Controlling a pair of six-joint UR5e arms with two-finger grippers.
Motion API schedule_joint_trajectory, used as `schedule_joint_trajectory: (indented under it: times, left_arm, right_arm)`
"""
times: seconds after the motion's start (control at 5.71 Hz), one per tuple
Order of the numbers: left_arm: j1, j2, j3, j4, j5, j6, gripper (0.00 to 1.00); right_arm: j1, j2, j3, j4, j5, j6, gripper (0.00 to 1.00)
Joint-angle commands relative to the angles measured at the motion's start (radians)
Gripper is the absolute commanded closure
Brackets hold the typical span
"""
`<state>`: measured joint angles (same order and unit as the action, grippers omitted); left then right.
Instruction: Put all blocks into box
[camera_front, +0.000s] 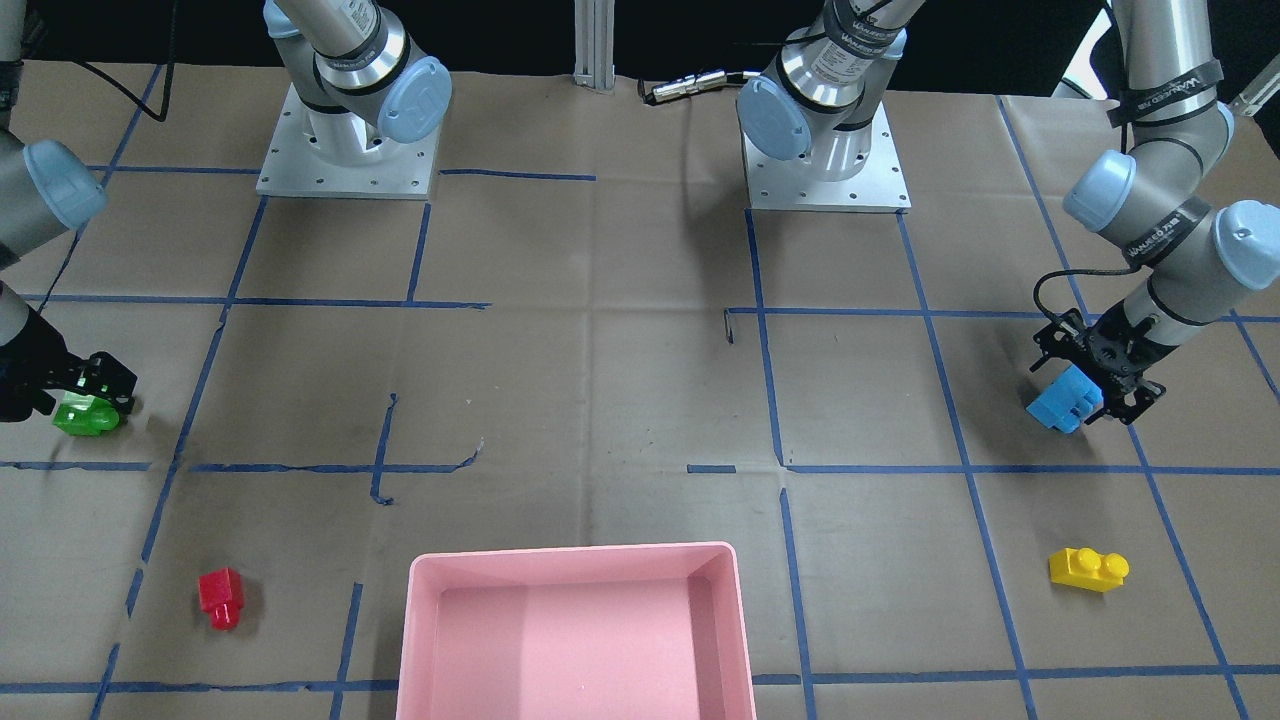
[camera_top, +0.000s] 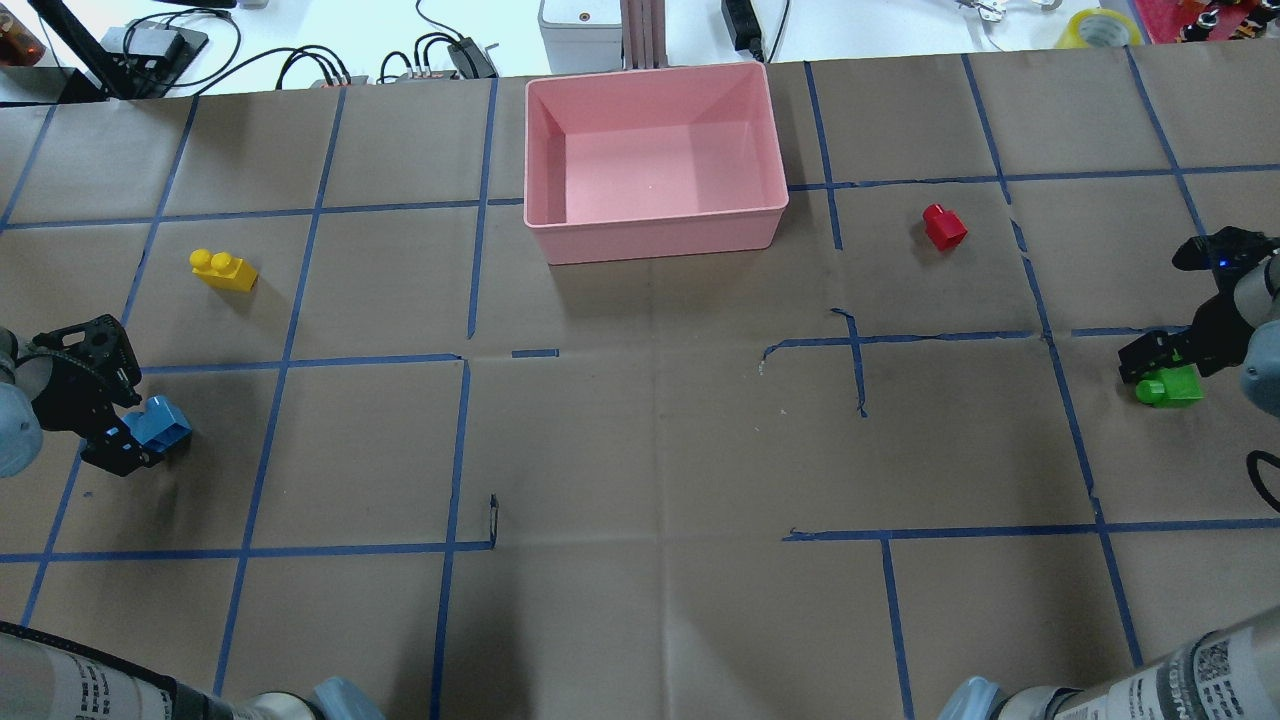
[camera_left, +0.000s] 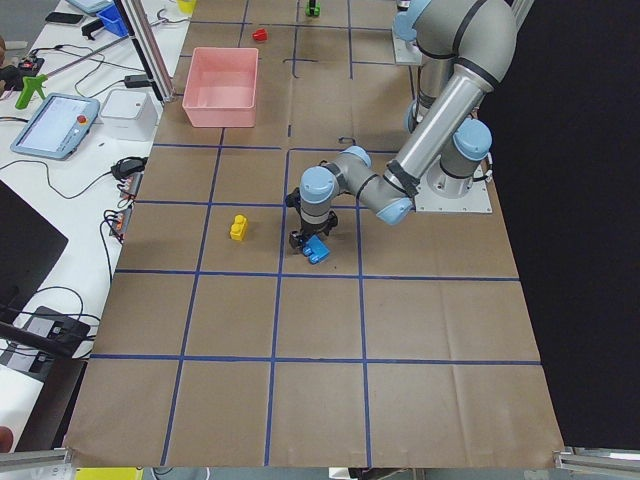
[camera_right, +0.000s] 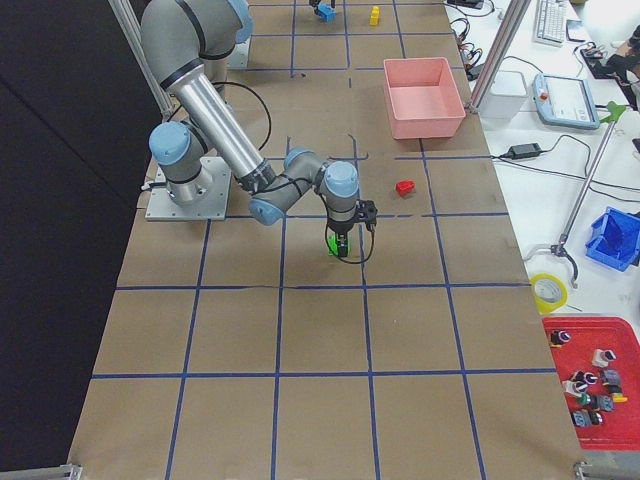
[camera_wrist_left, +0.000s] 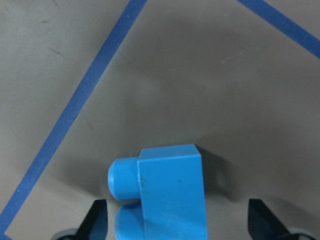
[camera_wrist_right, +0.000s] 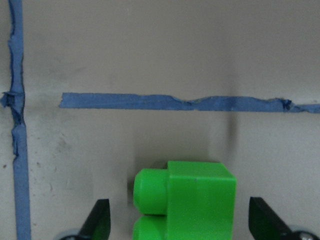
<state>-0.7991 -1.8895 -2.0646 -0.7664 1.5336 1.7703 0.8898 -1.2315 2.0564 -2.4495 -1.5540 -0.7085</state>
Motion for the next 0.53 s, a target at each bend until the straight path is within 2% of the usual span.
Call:
schedule_joint_trajectory:
  times: [0.0, 0.17, 0.35]
  left_arm:
    - [0.0, -0.013, 0.0, 0.018, -0.001, 0.0, 0.03]
    - [-0.002, -0.019, 0.001, 0.019, -0.001, -0.002, 0.03]
    - [-0.002, -0.017, 0.001, 0.019, 0.0, -0.002, 0.1]
  right_arm:
    - [-0.002, 0.0, 0.001, 0.003, -0.008, 0.0, 0.33]
    - [-0.002, -0.006, 0.001, 0.012, -0.009, 0.0, 0.59]
    - [-0.002, -0.012, -0.012, 0.023, -0.015, 0.004, 0.8]
